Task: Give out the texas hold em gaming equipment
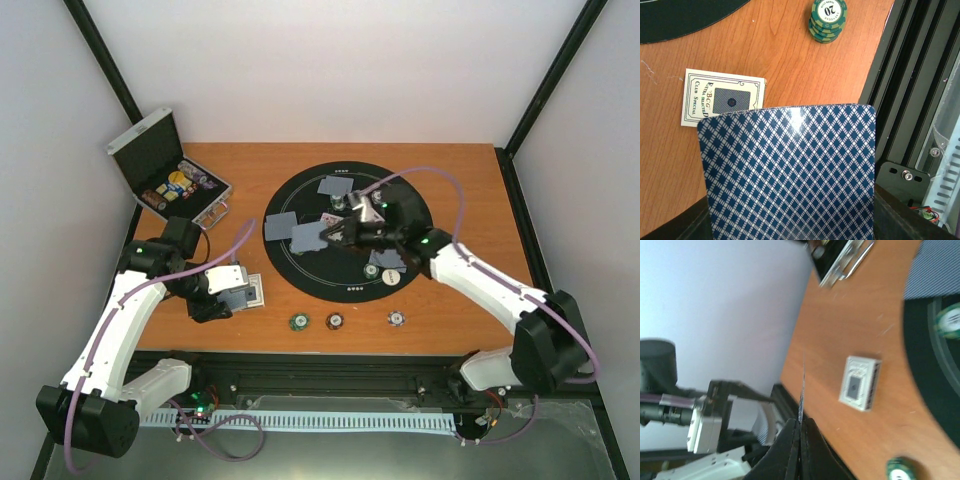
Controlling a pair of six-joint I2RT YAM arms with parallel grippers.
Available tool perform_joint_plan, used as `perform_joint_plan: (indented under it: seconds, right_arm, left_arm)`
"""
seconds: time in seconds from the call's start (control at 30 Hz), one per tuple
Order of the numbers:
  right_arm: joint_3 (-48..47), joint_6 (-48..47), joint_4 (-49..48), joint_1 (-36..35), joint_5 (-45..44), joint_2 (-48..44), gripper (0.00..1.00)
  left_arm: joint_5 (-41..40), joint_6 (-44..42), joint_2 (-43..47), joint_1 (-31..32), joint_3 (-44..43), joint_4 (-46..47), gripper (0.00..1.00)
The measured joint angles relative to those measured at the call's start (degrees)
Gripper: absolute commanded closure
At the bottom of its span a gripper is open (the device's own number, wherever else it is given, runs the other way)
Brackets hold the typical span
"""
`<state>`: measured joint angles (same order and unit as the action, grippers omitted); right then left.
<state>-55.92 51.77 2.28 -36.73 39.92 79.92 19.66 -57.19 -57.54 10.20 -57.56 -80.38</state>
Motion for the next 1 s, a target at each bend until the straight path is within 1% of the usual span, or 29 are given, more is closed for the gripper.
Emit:
perform_joint_plan:
  seconds: [0.1, 0.27, 0.37, 0.53, 0.6, 0.7, 0.8, 1.0]
  right_arm:
    - [-0.96, -3.48, 6.27, 5.97, -1.22, -2.27, 0.97]
    - [-7.93, -10.73, 18.21, 12.57, -5.64, -1.03, 0.97]
    - [-8.63, -12.22, 19.34, 15.13, -5.22, -0.79, 0.97]
    - [-7.89, -13.18, 20.04, 16.85, -3.87, -0.07, 0.97]
    - [-7.10, -13.44, 19.98, 19.21, -2.64, 0.74, 0.97]
    - [-7.21, -14.67, 20.04, 23.39, -1.79, 4.22, 0.97]
    - [-8.85, -16.04, 20.74, 26.58, -1.77, 10.10, 0.97]
    - [-15.23, -19.12, 22.84, 29.42, -1.90, 21.75, 0.97]
  left_arm:
    - [0.00, 0.00, -0.02, 0.00, 0.00, 0.00, 0.99]
    - [0.00, 0.00, -0.55, 0.00, 0.00, 0.00, 0.99]
    - [0.00, 0.00, -0.57, 0.00, 0.00, 0.00, 0.99]
    - [-0.02, 0.00, -0.31, 0.00, 0.02, -0.02, 0.99]
    - [0.00, 0.00, -0.26, 0.00, 0.07, 0.00, 0.99]
    - [0.00, 0.00, -0.24, 0.00, 0.09, 0.00, 0.99]
    - [-0.02, 0.00, -0.22, 0.00, 0.09, 0.00, 0.99]
    - [-0.20, 0.00, 0.24, 0.00, 0.11, -0.04, 0.99]
